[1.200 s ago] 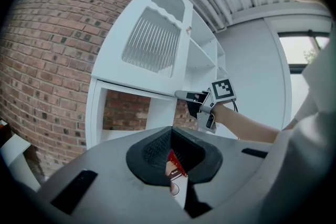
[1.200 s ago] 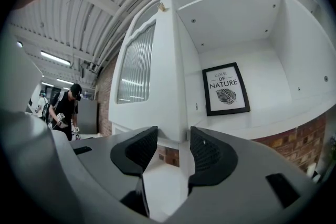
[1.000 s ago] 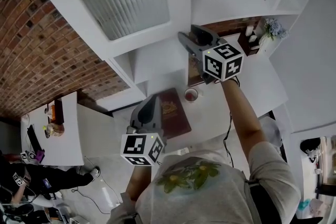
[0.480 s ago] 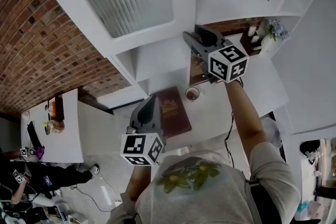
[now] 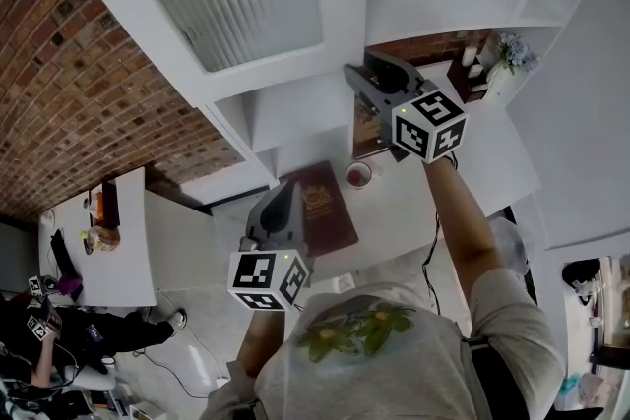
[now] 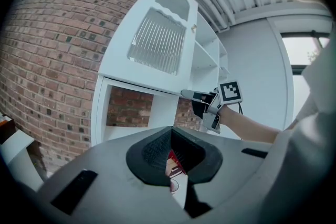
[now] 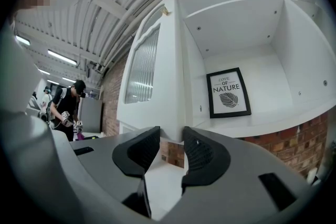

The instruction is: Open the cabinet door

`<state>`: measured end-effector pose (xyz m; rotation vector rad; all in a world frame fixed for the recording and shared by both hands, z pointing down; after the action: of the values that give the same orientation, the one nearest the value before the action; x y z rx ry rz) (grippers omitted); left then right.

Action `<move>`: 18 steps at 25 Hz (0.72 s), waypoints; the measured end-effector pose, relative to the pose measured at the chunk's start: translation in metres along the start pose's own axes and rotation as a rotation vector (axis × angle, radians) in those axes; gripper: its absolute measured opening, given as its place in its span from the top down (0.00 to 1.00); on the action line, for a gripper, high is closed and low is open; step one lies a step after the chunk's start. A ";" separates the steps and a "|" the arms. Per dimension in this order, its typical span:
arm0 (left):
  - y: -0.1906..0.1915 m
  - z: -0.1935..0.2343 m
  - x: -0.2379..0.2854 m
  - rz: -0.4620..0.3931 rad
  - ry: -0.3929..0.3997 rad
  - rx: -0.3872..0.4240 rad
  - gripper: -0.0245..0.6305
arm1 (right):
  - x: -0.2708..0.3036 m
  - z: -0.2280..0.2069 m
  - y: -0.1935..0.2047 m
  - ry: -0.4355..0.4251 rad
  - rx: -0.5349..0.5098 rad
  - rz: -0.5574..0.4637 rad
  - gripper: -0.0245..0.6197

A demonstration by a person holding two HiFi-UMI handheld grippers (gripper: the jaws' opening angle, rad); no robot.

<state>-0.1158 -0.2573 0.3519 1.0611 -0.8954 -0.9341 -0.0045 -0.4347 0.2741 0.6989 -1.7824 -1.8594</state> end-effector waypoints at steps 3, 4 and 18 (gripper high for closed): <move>0.001 -0.002 -0.001 0.000 0.001 0.001 0.95 | -0.005 0.002 0.000 0.001 -0.008 -0.001 0.73; 0.001 -0.003 -0.002 0.001 0.001 0.001 0.95 | -0.006 0.003 0.000 0.001 -0.010 -0.001 0.73; 0.008 -0.012 -0.012 0.001 0.001 0.004 0.95 | -0.026 0.017 -0.001 -0.007 -0.026 0.006 0.76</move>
<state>-0.1069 -0.2407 0.3550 1.0645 -0.8973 -0.9311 0.0038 -0.4049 0.2747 0.6777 -1.7597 -1.8793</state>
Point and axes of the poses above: the fingertips, and each gripper's own axes: x forward along the fingers, z to its left, y out of its underside, the point moved 1 cm from there along -x, backward along the fingers, and after that the axes turned 1 degree about -x, right-handed, at the moved point
